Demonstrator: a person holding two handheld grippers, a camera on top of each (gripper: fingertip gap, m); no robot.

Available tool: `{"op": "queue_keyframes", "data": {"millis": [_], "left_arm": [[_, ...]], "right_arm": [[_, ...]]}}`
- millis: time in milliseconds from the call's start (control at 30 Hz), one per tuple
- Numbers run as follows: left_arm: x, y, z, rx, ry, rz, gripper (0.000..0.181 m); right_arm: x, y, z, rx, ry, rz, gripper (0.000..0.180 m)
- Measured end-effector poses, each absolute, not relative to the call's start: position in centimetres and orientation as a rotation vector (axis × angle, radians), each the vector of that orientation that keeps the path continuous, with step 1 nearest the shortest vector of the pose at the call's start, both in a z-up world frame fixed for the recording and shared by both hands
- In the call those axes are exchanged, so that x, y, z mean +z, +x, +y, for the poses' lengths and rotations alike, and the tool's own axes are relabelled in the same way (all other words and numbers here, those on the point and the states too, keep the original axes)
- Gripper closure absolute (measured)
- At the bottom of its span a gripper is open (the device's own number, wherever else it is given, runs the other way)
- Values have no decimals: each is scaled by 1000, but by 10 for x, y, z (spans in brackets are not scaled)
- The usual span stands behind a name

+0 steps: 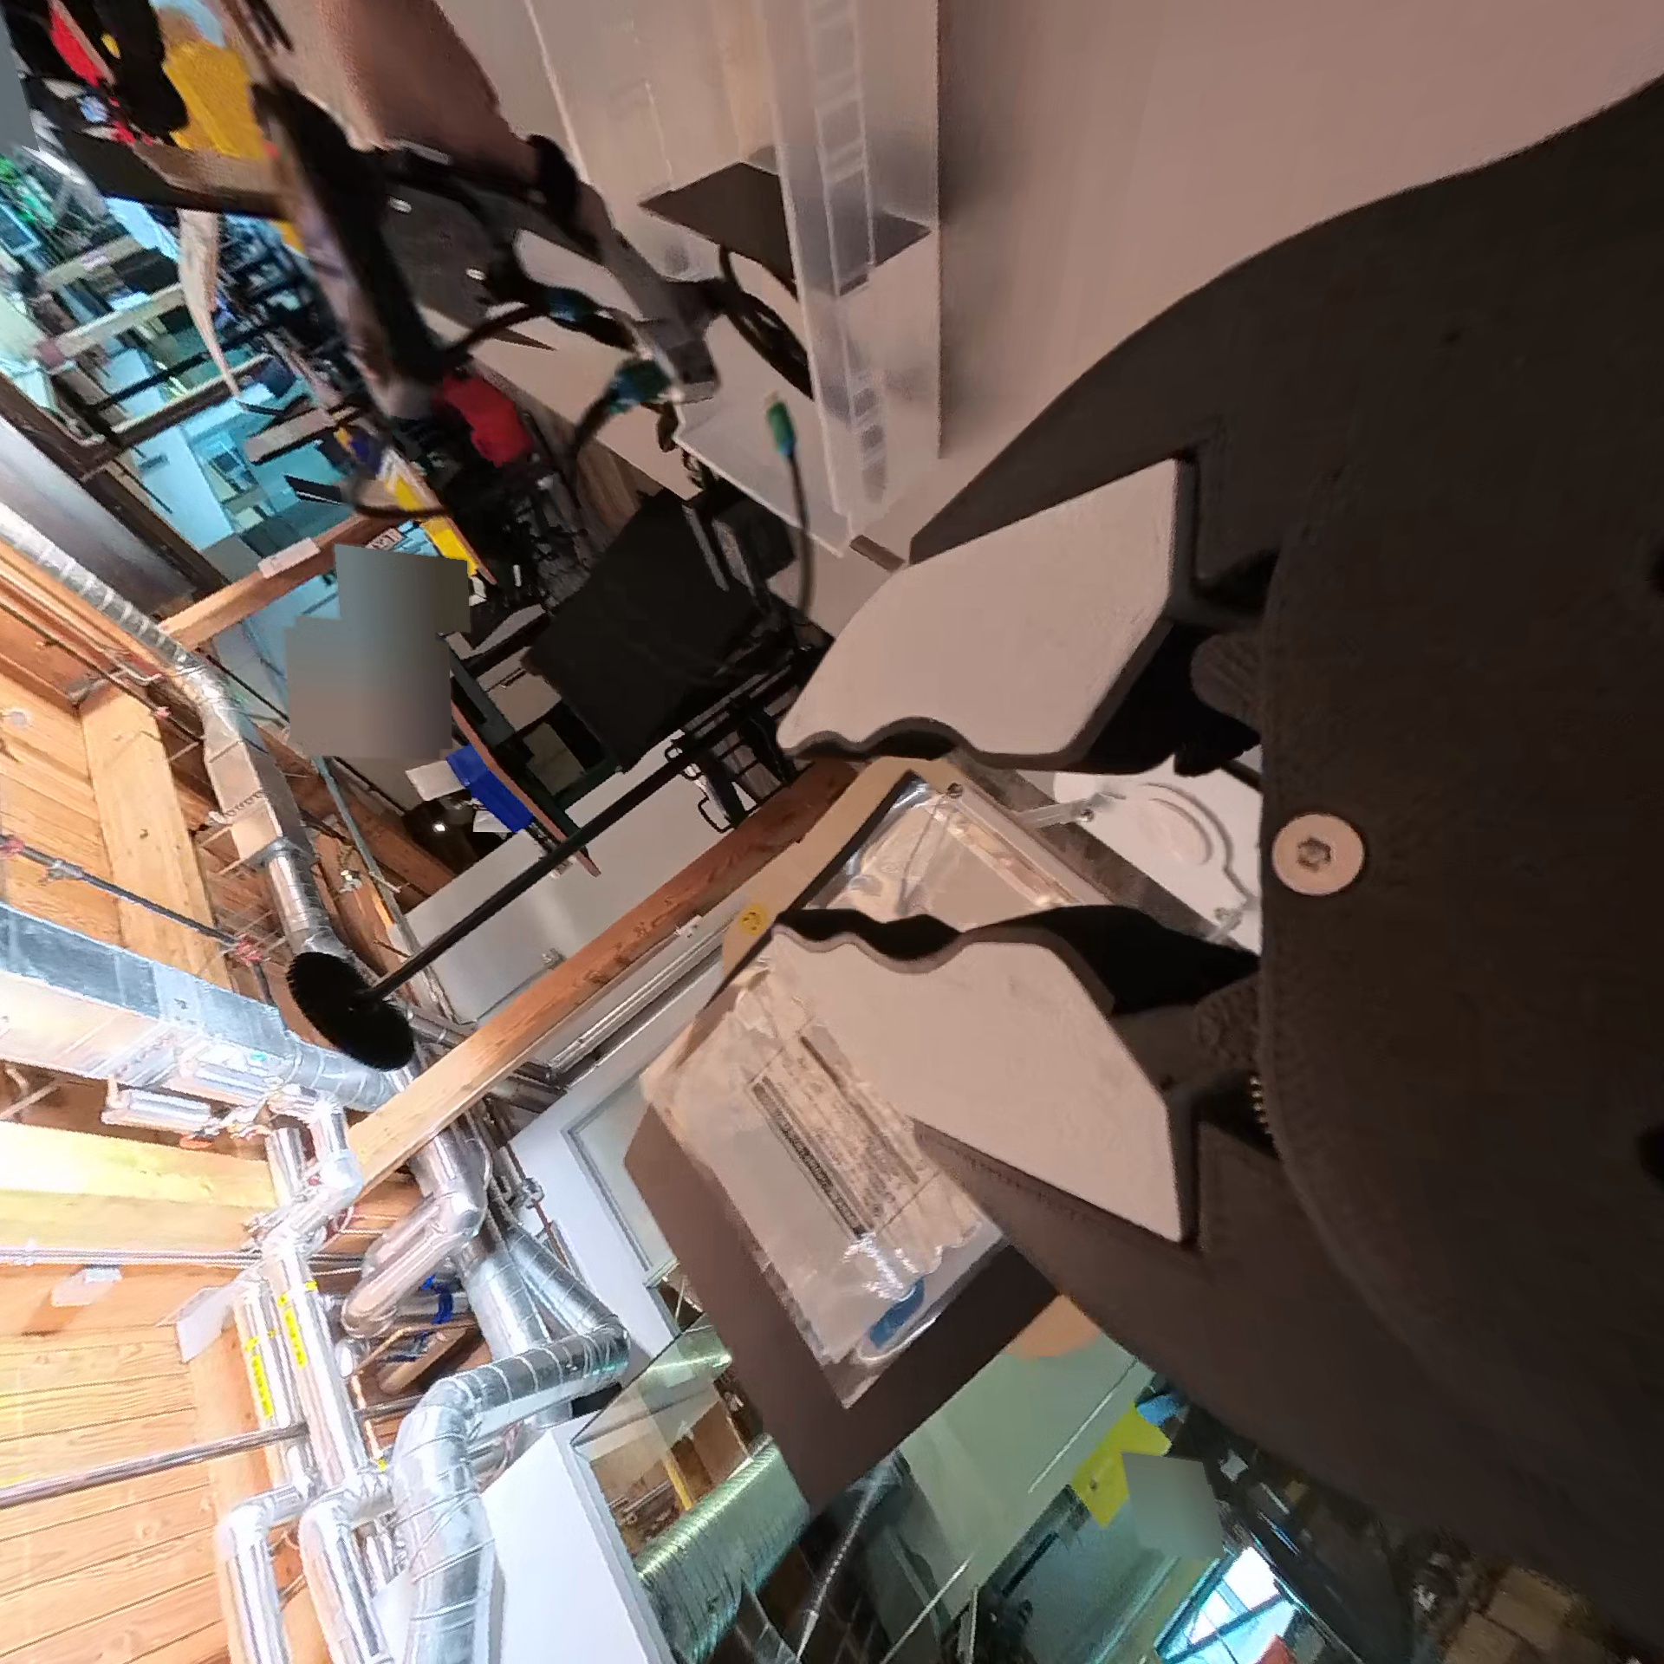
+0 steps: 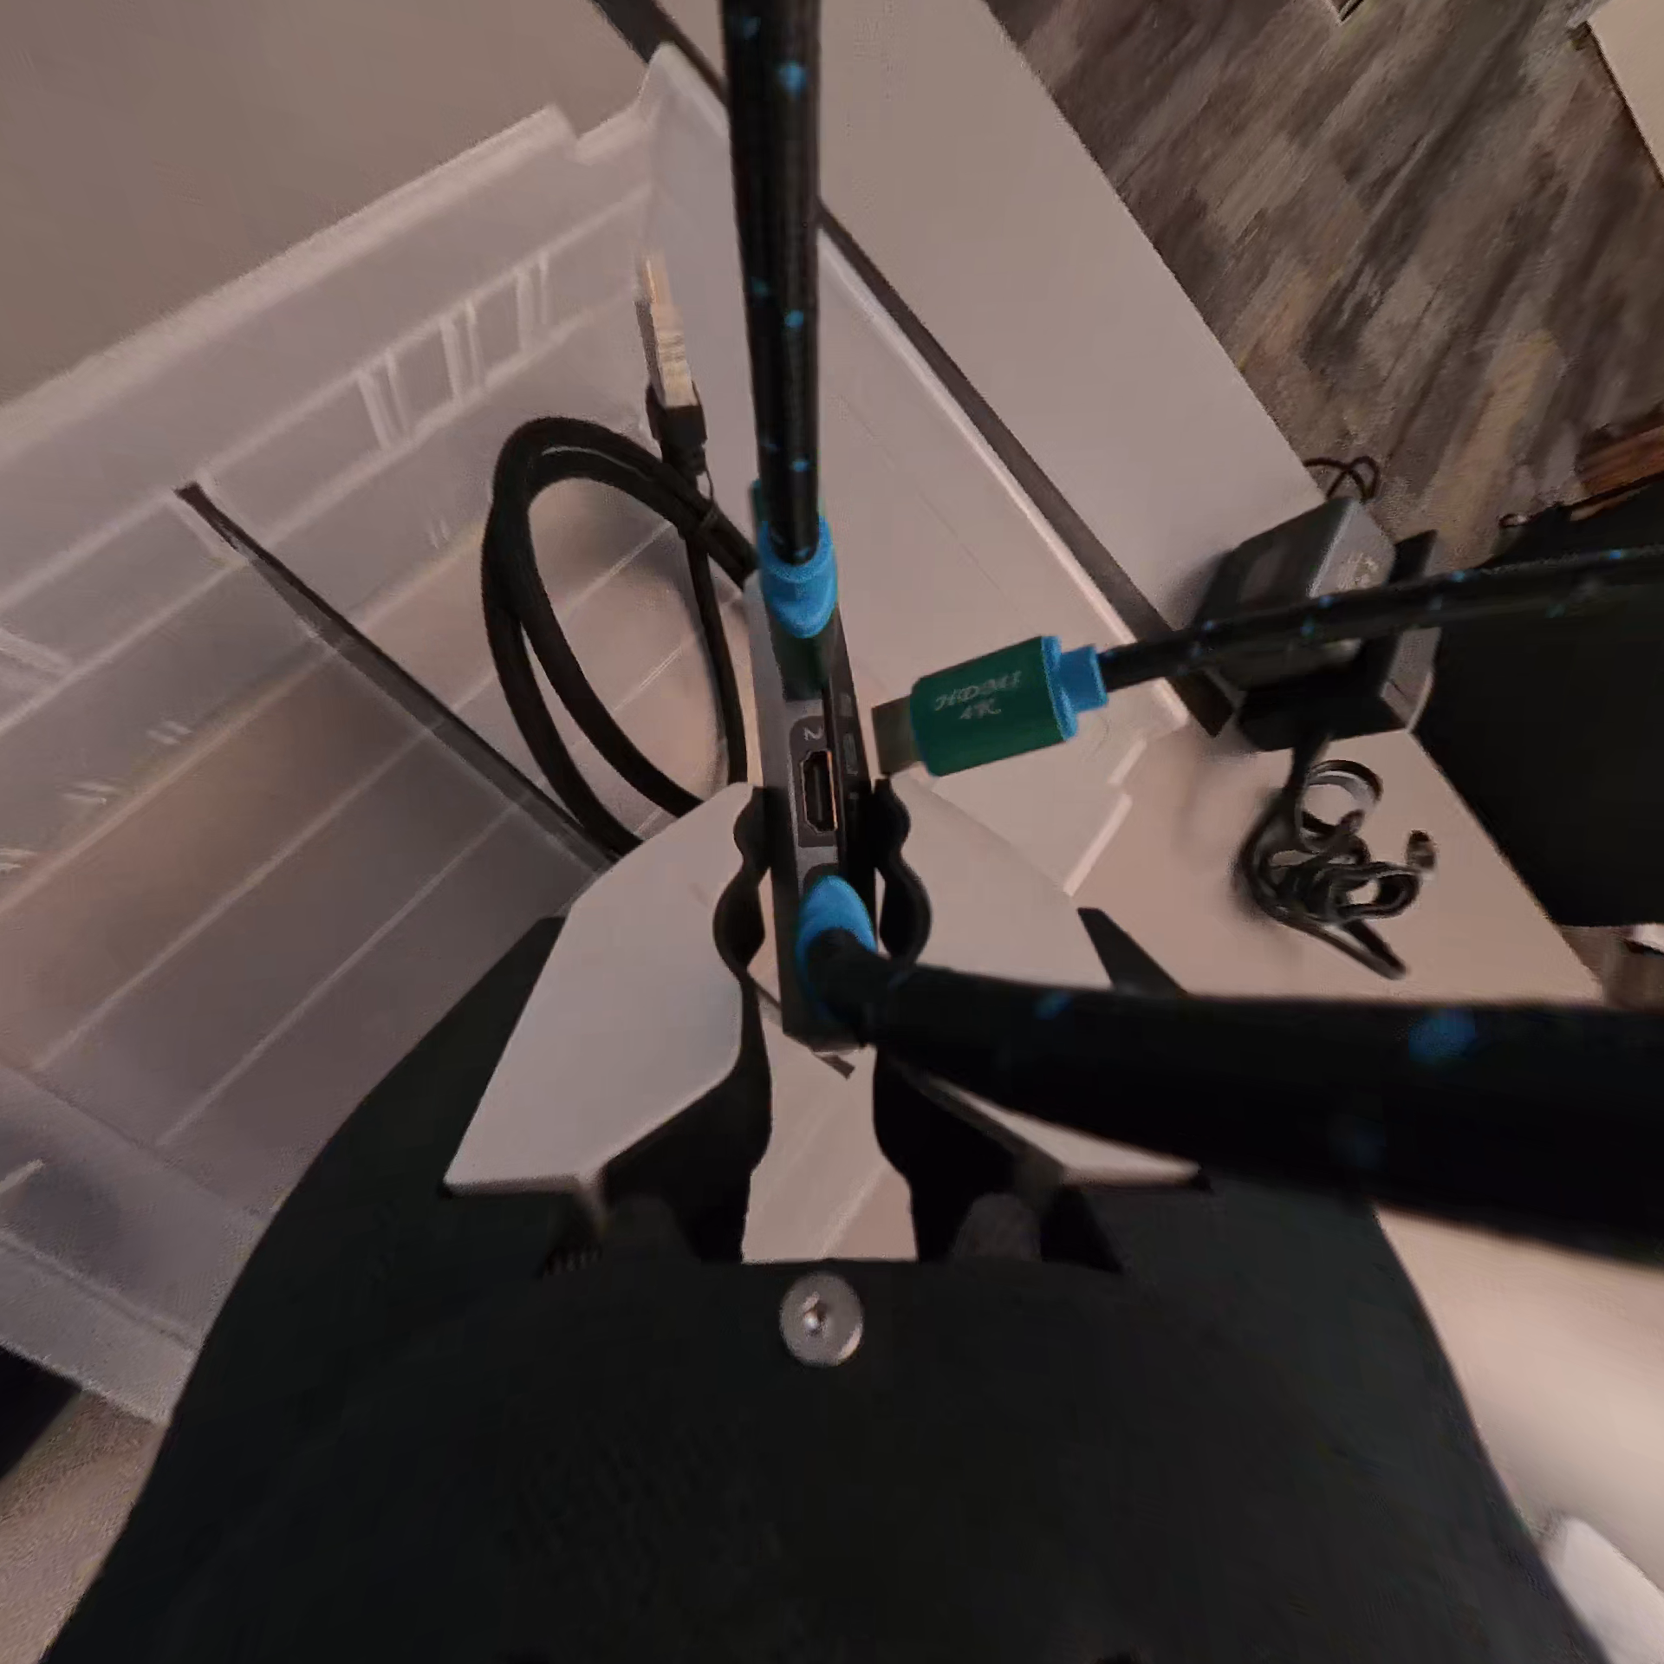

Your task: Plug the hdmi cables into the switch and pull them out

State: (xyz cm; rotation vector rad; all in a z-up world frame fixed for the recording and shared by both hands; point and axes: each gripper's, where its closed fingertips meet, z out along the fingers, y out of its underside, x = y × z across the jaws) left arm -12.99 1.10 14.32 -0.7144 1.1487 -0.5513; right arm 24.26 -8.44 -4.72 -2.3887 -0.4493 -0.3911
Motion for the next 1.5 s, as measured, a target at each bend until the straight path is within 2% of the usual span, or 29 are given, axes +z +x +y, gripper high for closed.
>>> {"op": "queue_keyframes", "data": {"millis": [300,467,600,833,933,1133,1233,1333,1500], "left_arm": [[187,-140,10,-707,-791,1015,151],[163,-143,21,-706,-915,1118,150],[141,-147,37,-665,-1034,1207,148],[107,-135,51,-676,-1205,1293,149],[87,-125,70,-470,-1245,1290,148],[59,-131,126,256,-1255,1186,147],[53,-128,129,295,-1265,1176,147],[53,-129,131,290,-1278,1168,147],[58,-134,132,278,-1283,1152,146]], "right_arm": [[-66,218,-64,-611,-2511,-710,156],[-72,219,-61,-620,-2537,-672,150],[-66,233,-79,-563,-2594,-491,130],[-60,264,-123,-422,-2621,-105,126],[-64,278,-134,-409,-2633,2,127],[-61,290,-126,-429,-2574,38,133],[-67,286,-114,-415,-2550,-28,144],[-83,289,-117,-436,-2639,-30,142],[-77,287,-128,-408,-2656,44,135]]}}
